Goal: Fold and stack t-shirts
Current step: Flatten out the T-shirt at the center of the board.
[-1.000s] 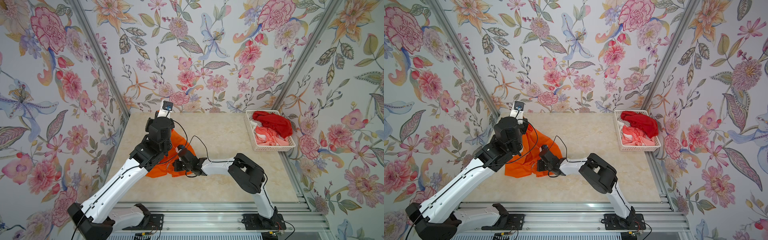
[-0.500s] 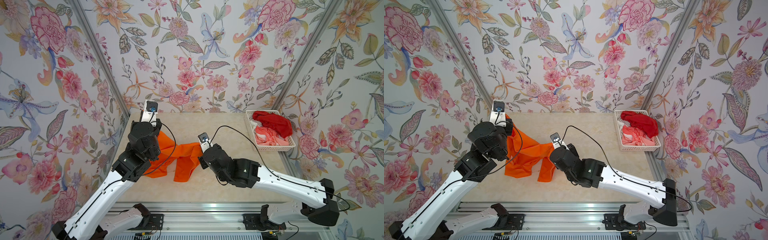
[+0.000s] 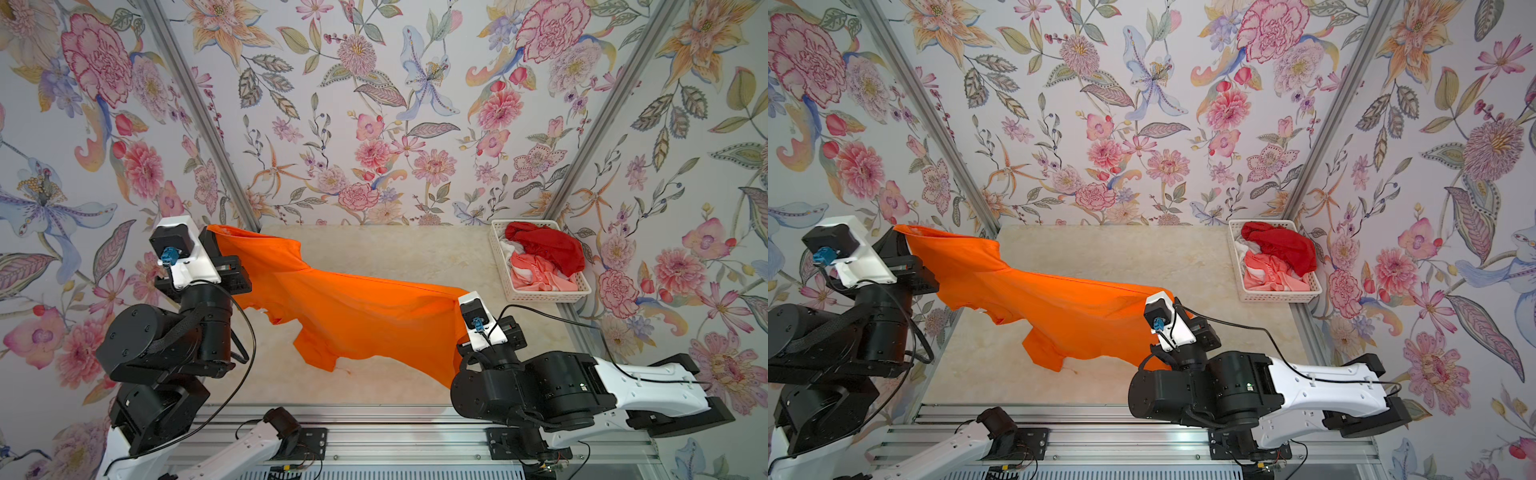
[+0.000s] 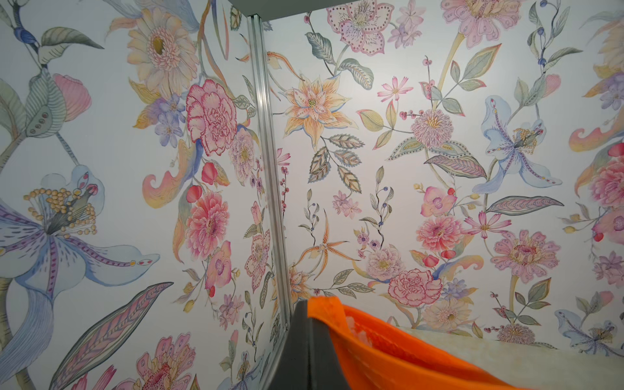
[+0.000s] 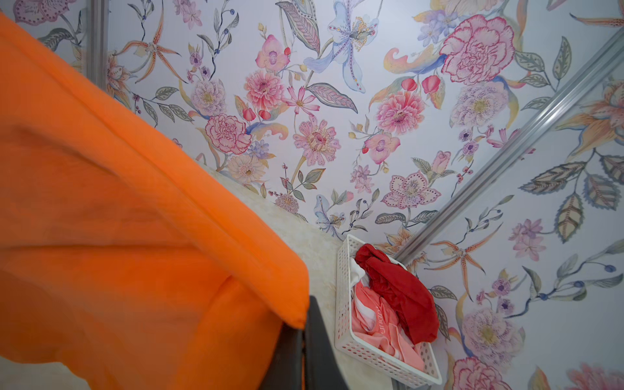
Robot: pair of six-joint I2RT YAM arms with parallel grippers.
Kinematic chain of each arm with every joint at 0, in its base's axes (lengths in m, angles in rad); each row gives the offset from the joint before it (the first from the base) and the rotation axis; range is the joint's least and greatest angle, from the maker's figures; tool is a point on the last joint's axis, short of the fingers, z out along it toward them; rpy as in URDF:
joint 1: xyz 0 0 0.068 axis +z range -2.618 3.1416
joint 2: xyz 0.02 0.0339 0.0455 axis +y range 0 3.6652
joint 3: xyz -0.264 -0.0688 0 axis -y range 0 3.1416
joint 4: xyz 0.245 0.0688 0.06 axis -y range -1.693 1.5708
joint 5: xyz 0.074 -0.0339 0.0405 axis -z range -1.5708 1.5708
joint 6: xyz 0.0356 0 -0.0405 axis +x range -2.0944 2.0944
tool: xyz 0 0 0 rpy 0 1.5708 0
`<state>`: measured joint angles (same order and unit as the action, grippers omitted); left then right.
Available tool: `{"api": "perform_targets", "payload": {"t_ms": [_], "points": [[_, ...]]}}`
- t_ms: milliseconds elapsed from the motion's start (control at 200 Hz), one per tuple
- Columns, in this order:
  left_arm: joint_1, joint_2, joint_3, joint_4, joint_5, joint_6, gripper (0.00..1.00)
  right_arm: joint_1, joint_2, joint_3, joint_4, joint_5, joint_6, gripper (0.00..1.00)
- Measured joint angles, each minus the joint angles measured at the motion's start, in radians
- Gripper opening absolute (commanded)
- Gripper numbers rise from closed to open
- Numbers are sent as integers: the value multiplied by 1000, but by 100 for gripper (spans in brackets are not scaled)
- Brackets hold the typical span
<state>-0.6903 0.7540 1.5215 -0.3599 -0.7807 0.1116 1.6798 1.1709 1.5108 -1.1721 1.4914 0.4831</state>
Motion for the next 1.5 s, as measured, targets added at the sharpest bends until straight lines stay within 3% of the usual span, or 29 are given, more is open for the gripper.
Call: {"api": "perform_targets", "payload": {"t_ms": [135,260,405,560,660,1040,1140,1260,1385,1505], "points": [[0,29,23,-77,-6,-36,0,8,-2,74,-75,28,89,0],[-6,163,43,-128,-44,-52,0,8,-15,156,-155,35,218,0],[-15,288,45,-187,-58,-61,0,7,-137,204,-222,40,373,0],[-22,267,46,-205,-57,-66,0,8,-338,135,-79,43,198,0],[-28,246,53,-203,-50,-69,0,8,-394,83,6,32,75,0],[-101,266,94,-216,-130,-67,0,-20,-170,85,168,-208,-229,0],[-102,280,116,-216,-153,-67,0,-178,-106,84,210,-286,-277,0],[-102,353,149,-206,-208,-61,0,-522,-77,31,282,-486,-309,0],[-99,517,161,-193,-280,-48,0,-856,-19,-19,346,-726,-315,0],[-52,703,150,-195,-301,-61,0,-1101,113,-27,421,-917,-311,0]]}}
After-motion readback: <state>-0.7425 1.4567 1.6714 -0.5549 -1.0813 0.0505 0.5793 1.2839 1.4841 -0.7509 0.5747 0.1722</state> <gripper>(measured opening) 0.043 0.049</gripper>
